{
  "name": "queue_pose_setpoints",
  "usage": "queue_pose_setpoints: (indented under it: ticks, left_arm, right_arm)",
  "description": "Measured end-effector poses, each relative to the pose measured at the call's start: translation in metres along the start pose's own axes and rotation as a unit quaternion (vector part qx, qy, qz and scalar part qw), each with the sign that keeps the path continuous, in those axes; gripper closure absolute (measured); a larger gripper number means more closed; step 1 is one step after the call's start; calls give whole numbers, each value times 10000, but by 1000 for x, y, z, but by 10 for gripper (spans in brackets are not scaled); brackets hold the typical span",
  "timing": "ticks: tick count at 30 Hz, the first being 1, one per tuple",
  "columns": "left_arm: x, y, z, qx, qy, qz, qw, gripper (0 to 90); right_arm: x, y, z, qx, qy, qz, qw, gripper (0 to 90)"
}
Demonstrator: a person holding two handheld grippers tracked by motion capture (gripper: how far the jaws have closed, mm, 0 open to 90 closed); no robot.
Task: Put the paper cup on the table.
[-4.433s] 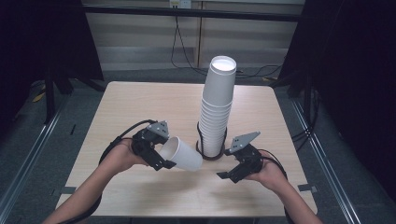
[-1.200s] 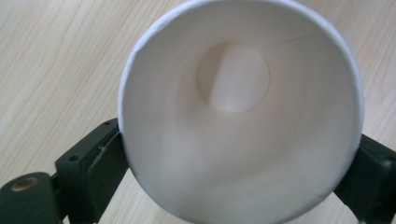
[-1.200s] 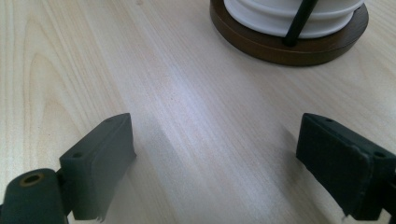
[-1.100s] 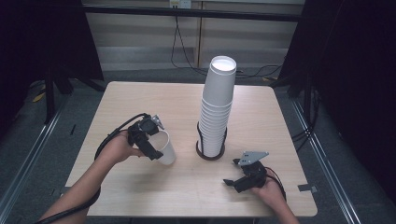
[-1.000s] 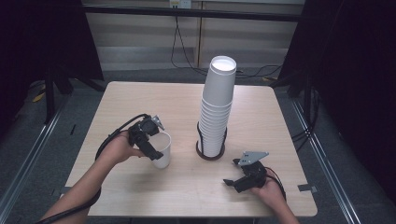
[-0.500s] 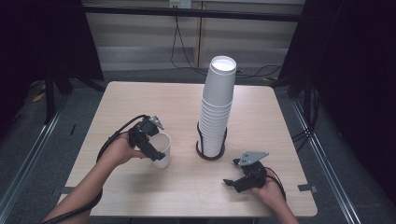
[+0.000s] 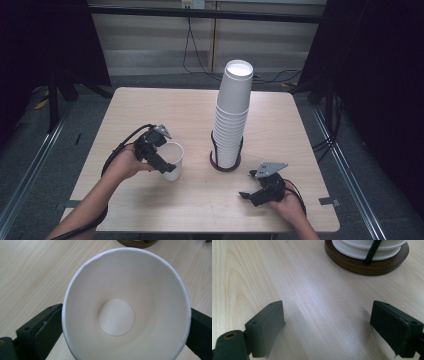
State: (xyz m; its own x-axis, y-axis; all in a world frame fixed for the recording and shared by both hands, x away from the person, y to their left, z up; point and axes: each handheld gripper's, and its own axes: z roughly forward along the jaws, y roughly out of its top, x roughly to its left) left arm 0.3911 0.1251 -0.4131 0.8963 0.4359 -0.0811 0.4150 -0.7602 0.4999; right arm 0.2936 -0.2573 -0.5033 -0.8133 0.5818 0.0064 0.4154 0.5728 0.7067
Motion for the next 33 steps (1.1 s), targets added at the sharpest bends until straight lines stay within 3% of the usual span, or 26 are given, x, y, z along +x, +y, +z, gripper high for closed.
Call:
queue_pose_setpoints:
  ticks: [33]
  left_arm:
    - [-2,-23,-8,-381,-121,-199,9990,5]
  right_arm:
    - [0,0,0,-3,6,-3,10000,121]
